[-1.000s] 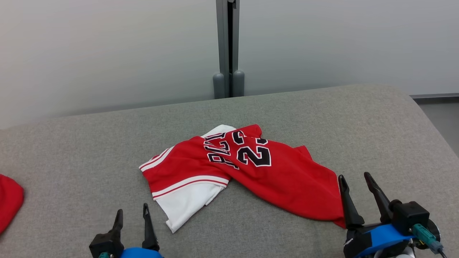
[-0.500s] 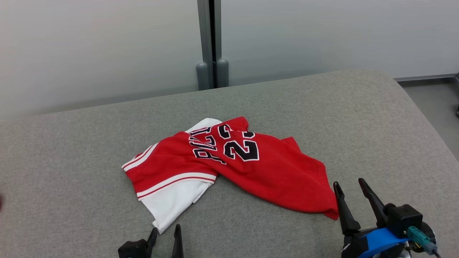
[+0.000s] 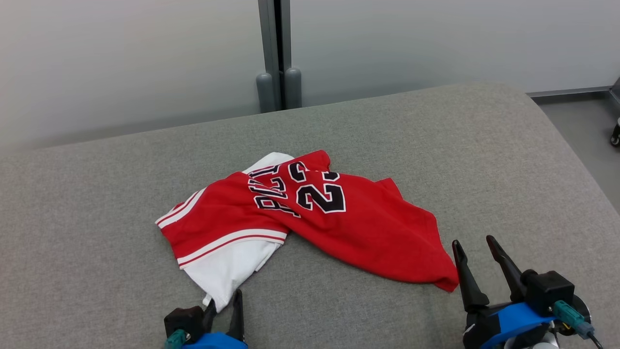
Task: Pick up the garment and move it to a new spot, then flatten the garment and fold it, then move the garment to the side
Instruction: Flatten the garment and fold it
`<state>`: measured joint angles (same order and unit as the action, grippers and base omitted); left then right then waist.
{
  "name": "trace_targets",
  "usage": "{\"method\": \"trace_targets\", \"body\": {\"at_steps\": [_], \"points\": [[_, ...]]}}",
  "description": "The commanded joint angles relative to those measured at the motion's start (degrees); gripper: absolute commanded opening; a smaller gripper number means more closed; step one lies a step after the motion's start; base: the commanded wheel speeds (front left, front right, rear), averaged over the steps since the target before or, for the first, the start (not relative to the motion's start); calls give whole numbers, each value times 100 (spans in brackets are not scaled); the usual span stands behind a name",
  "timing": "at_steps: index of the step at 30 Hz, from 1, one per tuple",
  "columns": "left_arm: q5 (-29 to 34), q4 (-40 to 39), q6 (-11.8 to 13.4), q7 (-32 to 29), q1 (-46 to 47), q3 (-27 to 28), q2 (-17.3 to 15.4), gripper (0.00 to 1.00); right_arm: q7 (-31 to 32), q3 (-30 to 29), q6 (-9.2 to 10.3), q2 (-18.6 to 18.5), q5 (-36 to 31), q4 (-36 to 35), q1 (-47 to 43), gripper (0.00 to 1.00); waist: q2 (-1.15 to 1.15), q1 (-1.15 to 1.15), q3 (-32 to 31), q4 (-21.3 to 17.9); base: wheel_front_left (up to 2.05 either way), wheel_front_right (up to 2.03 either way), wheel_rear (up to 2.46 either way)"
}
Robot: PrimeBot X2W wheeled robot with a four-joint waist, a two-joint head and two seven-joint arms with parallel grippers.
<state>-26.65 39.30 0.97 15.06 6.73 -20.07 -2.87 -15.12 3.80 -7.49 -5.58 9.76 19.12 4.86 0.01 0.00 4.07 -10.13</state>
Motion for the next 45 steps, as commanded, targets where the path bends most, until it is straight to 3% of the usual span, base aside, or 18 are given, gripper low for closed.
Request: {"method": "trace_targets", "body": {"at_steps": [1,4,14,20,26,30,36,37,40,45], "points": [[48,30,-56,18,151,-30,-2,0,-3,13,-1,-40,45,-9,96,100,-1,0,11,7,0,0,0],[25,-63,-186,18,260,-66,-2,0,-3,-11,-1,-47,60,16,62,100,-1,0,-20,45,0,0,0],[-167,-1690,-372,17,-99,282,7,0,-3,-166,-1,86,119,36,-165,100,-1,0,-190,485,0,0,0],[-8,-1472,-440,17,-204,-93,-3,0,-3,-56,-1,138,153,36,-71,100,-1,0,-165,552,0,0,0],[-502,-1388,-519,17,-54,-483,-7,0,-3,-88,-1,150,156,76,-158,100,-1,0,-199,629,0,0,0],[-758,-1356,-224,17,61,-85,-8,0,-3,-29,-1,148,178,62,-56,100,-1,0,-90,570,0,0,0],[-538,-667,98,17,274,797,3,0,-3,79,-1,82,237,30,110,100,-1,0,87,359,0,0,0],[-379,-539,107,18,337,907,-3,4,-3,79,-1,71,242,26,115,100,-1,0,102,318,0,0,0],[-205,-269,0,17,454,1262,-10,0,-3,51,-1,38,263,28,128,100,-1,0,92,212,0,0,0],[-84,-341,-192,17,390,1584,-5,0,-3,-14,-1,60,261,44,49,100,-1,0,-39,132,0,0,0]]}}
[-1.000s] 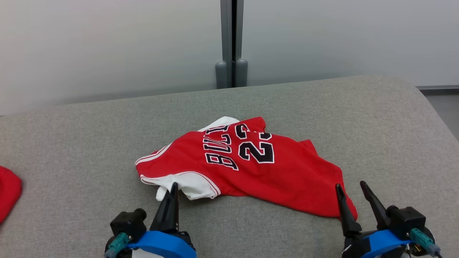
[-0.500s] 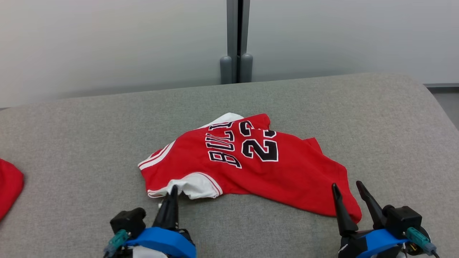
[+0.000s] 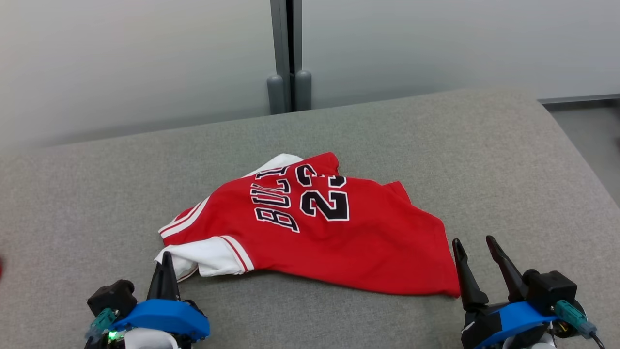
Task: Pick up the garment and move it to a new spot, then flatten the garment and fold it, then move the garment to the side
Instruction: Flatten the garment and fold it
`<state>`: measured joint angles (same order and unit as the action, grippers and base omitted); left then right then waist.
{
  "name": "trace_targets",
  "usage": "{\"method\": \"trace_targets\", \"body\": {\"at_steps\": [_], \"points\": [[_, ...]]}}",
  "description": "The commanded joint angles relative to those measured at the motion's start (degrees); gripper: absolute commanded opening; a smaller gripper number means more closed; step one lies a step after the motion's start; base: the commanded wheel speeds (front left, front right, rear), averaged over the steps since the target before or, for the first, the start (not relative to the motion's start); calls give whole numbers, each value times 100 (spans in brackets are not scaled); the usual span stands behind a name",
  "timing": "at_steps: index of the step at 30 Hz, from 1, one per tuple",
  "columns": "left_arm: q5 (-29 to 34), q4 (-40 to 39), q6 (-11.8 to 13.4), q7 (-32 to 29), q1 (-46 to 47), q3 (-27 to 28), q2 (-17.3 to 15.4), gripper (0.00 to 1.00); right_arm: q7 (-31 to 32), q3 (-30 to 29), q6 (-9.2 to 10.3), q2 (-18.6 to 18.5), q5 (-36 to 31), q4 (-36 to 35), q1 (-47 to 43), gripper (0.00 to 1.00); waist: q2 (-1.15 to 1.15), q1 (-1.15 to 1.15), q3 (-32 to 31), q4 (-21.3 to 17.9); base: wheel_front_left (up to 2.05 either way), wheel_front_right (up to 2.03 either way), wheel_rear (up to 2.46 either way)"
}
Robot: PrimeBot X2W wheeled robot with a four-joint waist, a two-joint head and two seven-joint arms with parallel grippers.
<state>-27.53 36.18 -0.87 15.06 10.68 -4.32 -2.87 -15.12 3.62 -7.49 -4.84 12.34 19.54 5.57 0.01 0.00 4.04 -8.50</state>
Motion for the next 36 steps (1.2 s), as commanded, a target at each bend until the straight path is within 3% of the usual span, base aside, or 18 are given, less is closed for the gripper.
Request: {"method": "trace_targets", "body": {"at_steps": [1,6,7,8,14,22,32,36], "points": [[-16,-76,-35,17,-71,91,-5,0,-3,-17,-1,-4,-5,5,-52,100,-1,0,-87,-37,0,0,0],[-45,-204,80,17,-334,280,-5,0,-3,-110,-1,57,-69,19,-138,100,-1,0,-294,23,0,0,0],[-11,-173,151,17,-395,311,-4,70,-3,-108,-1,74,-88,9,-141,100,-1,0,-327,35,0,0,0],[17,-147,209,17,-447,331,-3,100,-3,-104,-1,86,-95,7,-149,100,-1,0,-357,44,0,0,0],[336,-354,365,17,-634,545,-10,100,-3,-123,-1,150,-183,-93,-177,100,-1,0,-502,75,0,0,0],[1326,-842,606,17,-999,529,-2,100,-3,-302,-1,185,-538,-472,-324,100,-1,0,-630,5,0,0,0],[1202,-977,769,17,-1266,228,0,100,-3,-82,-1,190,-536,-49,-440,100,-1,0,-599,26,0,0,0],[1199,-930,744,17,-1239,76,-2,100,-3,19,-1,188,-503,556,-466,100,-1,0,-539,107,0,0,0]]}}
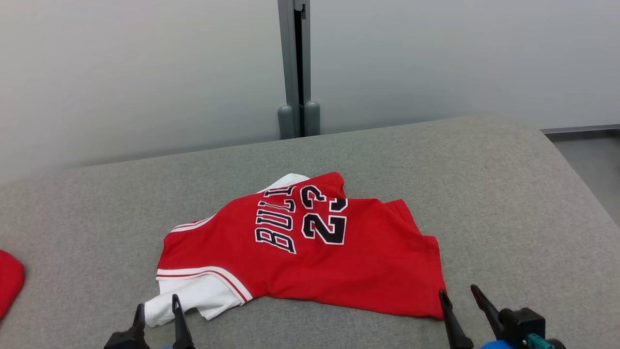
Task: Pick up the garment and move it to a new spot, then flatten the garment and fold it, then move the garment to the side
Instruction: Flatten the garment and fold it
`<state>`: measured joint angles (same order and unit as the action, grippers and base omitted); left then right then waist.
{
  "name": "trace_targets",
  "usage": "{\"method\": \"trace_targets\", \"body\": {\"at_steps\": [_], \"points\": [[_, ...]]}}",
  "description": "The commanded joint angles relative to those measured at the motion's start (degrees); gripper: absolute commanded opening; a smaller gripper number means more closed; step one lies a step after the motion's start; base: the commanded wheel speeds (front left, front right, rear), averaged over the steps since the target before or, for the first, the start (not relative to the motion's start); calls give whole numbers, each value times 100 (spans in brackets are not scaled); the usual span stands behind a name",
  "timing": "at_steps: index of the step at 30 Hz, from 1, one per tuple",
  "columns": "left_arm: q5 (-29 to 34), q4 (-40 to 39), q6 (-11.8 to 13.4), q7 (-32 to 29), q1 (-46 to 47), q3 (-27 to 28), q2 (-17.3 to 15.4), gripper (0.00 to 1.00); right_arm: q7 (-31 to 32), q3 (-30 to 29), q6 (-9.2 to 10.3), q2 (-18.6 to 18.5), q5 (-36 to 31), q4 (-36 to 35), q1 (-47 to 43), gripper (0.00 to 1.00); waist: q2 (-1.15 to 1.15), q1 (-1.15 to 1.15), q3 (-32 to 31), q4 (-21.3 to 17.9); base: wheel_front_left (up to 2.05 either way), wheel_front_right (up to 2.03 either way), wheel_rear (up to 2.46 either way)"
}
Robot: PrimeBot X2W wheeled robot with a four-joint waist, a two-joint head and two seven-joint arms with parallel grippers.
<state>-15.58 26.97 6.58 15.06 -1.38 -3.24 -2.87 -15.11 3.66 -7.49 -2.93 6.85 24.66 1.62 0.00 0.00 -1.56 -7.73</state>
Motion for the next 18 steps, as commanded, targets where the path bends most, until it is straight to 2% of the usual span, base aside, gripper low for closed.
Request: {"method": "trace_targets", "body": {"at_steps": [1,8,16,17,18], "points": [[-6,2,0,17,-26,-62,1,100,-4,50,-1,-4,45,215,-43,100,0,0,35,59,0,0,0],[-55,28,8,17,-21,-256,0,100,-4,170,-1,-56,85,1145,173,100,0,0,140,249,0,0,0],[-112,105,-34,17,10,-301,-2,100,-4,181,-1,-86,-3,1438,329,100,0,0,206,393,0,0,0],[-118,118,-39,17,15,-306,-1,100,-4,156,-1,-87,-11,1497,330,71,0,0,218,403,0,0,0],[-160,142,-47,17,17,-313,-1,100,-4,139,-1,-84,-23,1532,362,38,0,0,228,415,0,0,0]]}}
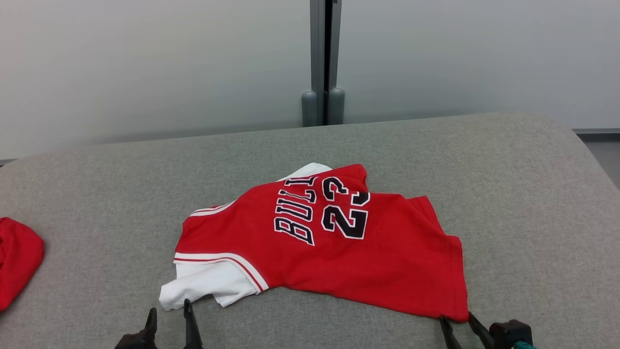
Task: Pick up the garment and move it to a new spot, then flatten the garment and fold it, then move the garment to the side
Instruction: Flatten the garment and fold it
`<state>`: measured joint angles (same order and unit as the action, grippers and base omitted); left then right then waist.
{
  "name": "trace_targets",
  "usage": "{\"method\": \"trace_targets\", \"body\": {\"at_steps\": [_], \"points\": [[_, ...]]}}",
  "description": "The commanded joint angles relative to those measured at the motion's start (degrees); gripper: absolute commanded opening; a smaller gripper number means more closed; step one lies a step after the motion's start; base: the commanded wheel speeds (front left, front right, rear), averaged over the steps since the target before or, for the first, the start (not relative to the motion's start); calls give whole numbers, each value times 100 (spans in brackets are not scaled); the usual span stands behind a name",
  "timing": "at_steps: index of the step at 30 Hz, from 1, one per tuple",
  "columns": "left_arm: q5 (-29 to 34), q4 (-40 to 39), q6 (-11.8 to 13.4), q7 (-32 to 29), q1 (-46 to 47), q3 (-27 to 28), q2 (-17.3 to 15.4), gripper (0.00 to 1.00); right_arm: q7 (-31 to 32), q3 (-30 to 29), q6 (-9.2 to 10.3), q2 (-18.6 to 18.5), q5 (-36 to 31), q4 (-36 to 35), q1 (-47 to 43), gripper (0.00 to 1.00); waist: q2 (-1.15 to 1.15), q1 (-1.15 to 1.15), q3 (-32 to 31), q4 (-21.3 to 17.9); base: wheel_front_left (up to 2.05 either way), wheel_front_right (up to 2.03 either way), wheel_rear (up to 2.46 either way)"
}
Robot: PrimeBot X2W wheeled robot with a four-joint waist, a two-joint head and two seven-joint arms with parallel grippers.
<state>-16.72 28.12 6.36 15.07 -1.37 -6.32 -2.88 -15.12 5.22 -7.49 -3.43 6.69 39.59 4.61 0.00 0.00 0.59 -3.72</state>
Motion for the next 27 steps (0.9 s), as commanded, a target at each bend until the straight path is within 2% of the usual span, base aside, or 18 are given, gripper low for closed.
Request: {"method": "trace_targets", "body": {"at_steps": [1,12,23,26,27], "points": [[-66,39,-41,16,23,1,0,100,-3,-26,-1,-40,-37,51,105,0,0,0,24,25,0,0,0],[-324,412,-387,16,163,-25,0,100,-3,-309,-1,-203,-35,-181,142,0,0,0,157,-4,0,0,0],[369,811,-454,16,564,424,-12,100,-3,-261,-1,-198,65,-352,317,0,0,0,406,-106,0,0,0],[444,883,-499,15,645,518,-13,100,-3,-234,-1,-195,91,-382,347,0,0,0,449,-127,0,0,0],[503,958,-599,16,689,583,-13,100,-3,-219,-1,-195,122,-408,366,0,0,0,474,-139,0,0,0]]}}
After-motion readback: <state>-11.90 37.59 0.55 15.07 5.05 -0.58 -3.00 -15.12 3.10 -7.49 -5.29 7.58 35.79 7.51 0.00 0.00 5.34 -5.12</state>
